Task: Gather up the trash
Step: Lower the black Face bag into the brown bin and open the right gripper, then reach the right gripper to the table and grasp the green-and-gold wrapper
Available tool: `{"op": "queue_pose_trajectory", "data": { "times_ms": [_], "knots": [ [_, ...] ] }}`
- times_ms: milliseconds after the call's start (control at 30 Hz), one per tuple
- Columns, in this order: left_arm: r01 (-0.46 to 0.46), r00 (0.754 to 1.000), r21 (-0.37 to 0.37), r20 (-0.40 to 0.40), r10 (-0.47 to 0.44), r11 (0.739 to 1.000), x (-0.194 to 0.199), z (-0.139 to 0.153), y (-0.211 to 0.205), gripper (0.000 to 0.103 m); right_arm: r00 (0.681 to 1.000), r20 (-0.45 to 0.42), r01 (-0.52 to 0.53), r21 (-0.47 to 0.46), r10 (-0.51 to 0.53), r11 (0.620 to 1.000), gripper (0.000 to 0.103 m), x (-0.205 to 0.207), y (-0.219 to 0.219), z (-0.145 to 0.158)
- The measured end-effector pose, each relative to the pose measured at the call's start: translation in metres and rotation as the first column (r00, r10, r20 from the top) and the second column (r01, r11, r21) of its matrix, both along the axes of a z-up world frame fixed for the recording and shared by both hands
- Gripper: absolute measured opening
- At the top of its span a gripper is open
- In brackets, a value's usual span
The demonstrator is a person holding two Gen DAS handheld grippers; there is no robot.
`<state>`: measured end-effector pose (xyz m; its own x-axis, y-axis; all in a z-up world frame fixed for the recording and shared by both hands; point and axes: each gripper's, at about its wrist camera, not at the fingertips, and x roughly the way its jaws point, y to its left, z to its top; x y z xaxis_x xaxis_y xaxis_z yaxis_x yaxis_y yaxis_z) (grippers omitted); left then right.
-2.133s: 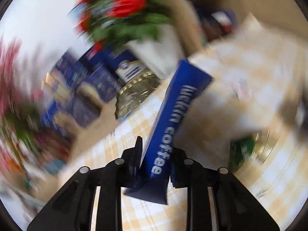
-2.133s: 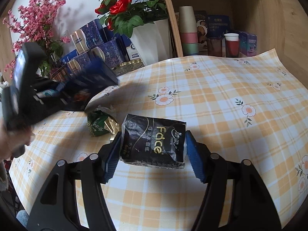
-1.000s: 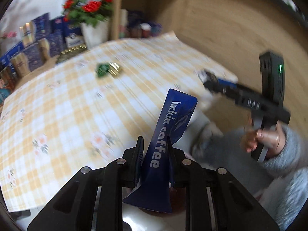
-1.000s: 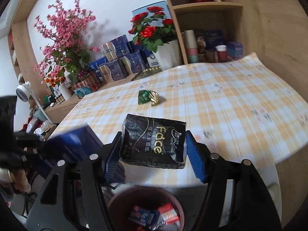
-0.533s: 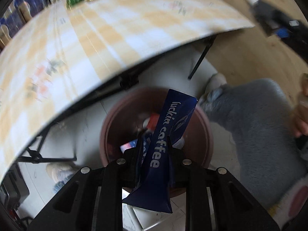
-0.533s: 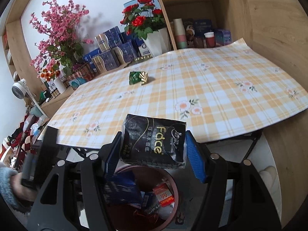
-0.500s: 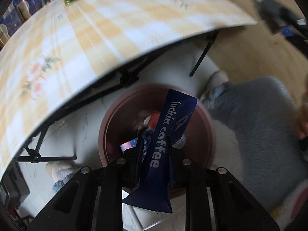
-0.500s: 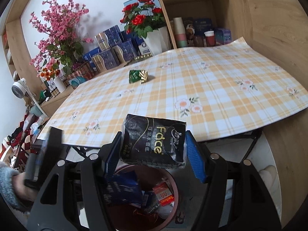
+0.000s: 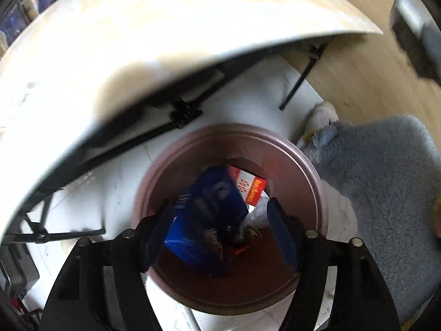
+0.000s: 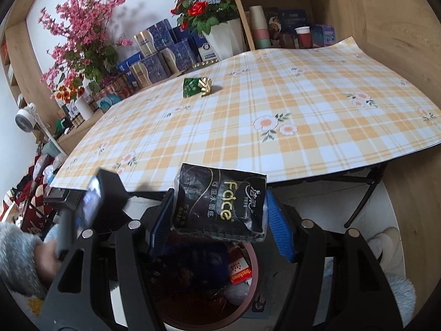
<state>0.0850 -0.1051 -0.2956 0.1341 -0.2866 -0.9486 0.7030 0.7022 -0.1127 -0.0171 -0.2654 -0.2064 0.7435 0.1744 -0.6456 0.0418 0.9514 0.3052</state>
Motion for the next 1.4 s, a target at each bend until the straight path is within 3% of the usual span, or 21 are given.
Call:
{"op": "queue_pose_trajectory", "data": {
  "times_ms": [67, 167, 233, 333, 533, 600, 667, 867, 1200, 1333, 1400],
  "knots": [
    [-0.028, 0.998, -0.037, 0.053, 0.03, 0.999, 0.0, 0.021, 0.013, 0.071, 1.0, -0.009, -0.016, -0.011, 0.016, 1.0, 0.064, 0.003, 0.005, -0.004],
    [-0.076, 0.987, -0.107, 0.136, 0.09, 0.991, -0.004, 0.054, 0.036, 0.083, 0.998, -0.026, -0.052, -0.037, 0.051, 0.998, 0.064, 0.007, 0.017, -0.01],
    [-0.124, 0.968, -0.166, 0.198, 0.156, 0.978, -0.009, 0.081, 0.06, 0.091, 0.996, -0.041, -0.083, -0.068, 0.08, 0.994, 0.064, 0.011, 0.027, -0.014],
    [-0.172, 0.94, -0.236, 0.25, 0.231, 0.956, -0.017, 0.108, 0.086, 0.094, 0.99, -0.063, -0.13, -0.113, 0.124, 0.985, 0.065, 0.015, 0.042, -0.02],
    [-0.258, 0.837, -0.334, 0.391, 0.383, 0.906, -0.044, 0.14, 0.134, 0.097, 0.976, -0.103, -0.208, -0.199, 0.191, 0.958, 0.065, 0.016, 0.069, -0.029],
    [-0.283, 0.819, -0.364, 0.389, 0.422, 0.887, -0.052, 0.14, 0.142, 0.097, 0.971, -0.116, -0.23, -0.225, 0.208, 0.947, 0.065, 0.016, 0.077, -0.031],
    [-0.31, 0.822, -0.392, 0.348, 0.451, 0.866, -0.059, 0.13, 0.147, 0.097, 0.968, -0.13, -0.243, -0.243, 0.216, 0.939, 0.065, 0.016, 0.082, -0.033],
    [-0.332, 0.793, -0.385, 0.381, 0.475, 0.861, -0.063, 0.124, 0.151, 0.097, 0.961, -0.164, -0.261, -0.268, 0.223, 0.927, 0.065, 0.017, 0.088, -0.041],
    [-0.348, 0.819, -0.314, 0.357, 0.449, 0.884, -0.054, 0.106, 0.139, 0.097, 0.954, -0.189, -0.277, -0.276, 0.231, 0.92, 0.067, 0.018, 0.09, -0.044],
    [-0.357, 0.818, -0.314, 0.35, 0.457, 0.88, -0.053, 0.105, 0.141, 0.097, 0.958, -0.176, -0.268, -0.284, 0.225, 0.921, 0.089, 0.017, 0.091, -0.043],
    [-0.363, 0.817, -0.315, 0.345, 0.462, 0.877, -0.052, 0.105, 0.142, 0.097, 0.961, -0.171, -0.258, -0.285, 0.216, 0.923, 0.091, 0.017, 0.09, -0.042]
  ]
}}
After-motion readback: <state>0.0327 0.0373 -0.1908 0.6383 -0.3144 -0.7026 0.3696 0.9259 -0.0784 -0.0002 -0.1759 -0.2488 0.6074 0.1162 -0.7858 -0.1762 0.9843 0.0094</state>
